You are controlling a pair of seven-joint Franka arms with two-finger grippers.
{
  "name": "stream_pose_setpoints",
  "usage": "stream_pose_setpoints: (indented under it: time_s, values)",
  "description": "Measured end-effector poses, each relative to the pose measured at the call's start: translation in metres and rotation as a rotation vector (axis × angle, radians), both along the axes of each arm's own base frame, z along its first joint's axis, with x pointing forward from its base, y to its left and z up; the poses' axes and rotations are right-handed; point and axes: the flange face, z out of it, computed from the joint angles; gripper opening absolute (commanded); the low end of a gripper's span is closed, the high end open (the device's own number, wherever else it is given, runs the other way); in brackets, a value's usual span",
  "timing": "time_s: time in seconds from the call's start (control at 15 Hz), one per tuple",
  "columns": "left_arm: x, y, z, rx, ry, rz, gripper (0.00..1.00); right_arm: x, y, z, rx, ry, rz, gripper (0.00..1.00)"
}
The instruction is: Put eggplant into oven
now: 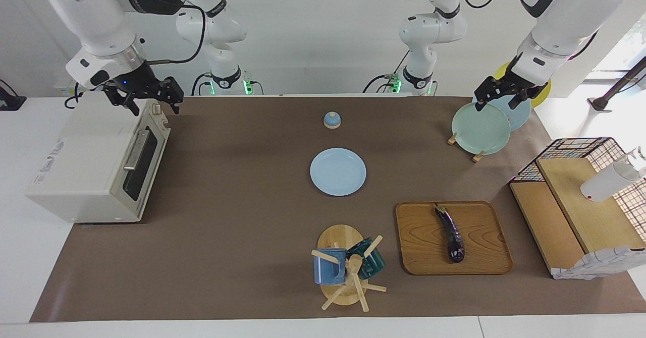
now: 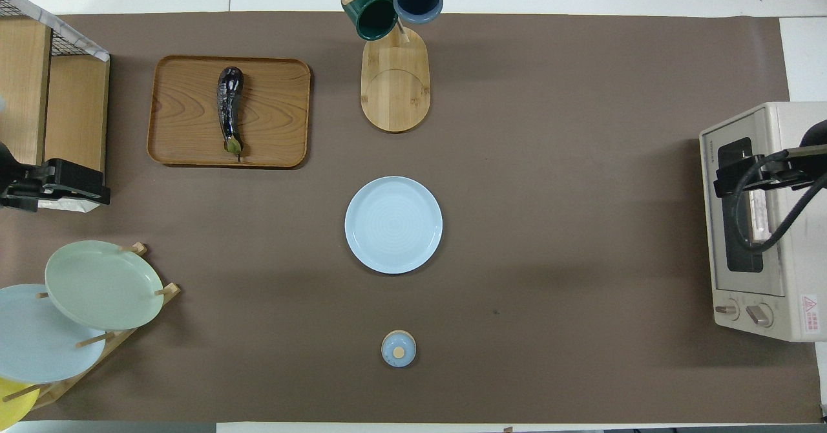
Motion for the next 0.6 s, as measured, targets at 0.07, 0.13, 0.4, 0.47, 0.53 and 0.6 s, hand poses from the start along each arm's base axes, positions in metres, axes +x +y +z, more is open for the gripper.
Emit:
stream_pose_setpoints:
  time_s: [0.07,0.13,0.4,0.47,0.53,0.6]
  values:
    - [0.0,-0.0001,0.0,0.0,0.0,0.0,1.0,0.0,0.0,0.0,0.0,0.0,0.0,1.0]
    - [0.0,-0.0002,0.0,0.0,0.0,0.0,1.0,0.0,0.0,0.0,0.0,0.0,0.0,1.0]
    - [-0.0001,-0.0005,0.0,0.0,0.0,-0.001,1.0,0.0,0.0004,-0.0001,0.0,0.0,0.001,0.98]
    - [0.0,-0.0005,0.0001,0.0,0.0,-0.001,1.0,0.0,0.0006,-0.0001,0.0,0.0,0.002,0.56]
    - [0.0,-0.0005,0.0001,0.0,-0.001,-0.001,1.0,-0.0001,0.0008,-0.0005,0.0,0.001,0.002,0.21]
    - [0.0001,-0.0005,0.0002,0.0,-0.002,-0.001,1.0,-0.0002,0.0015,-0.0015,0.0,0.004,0.004,0.0]
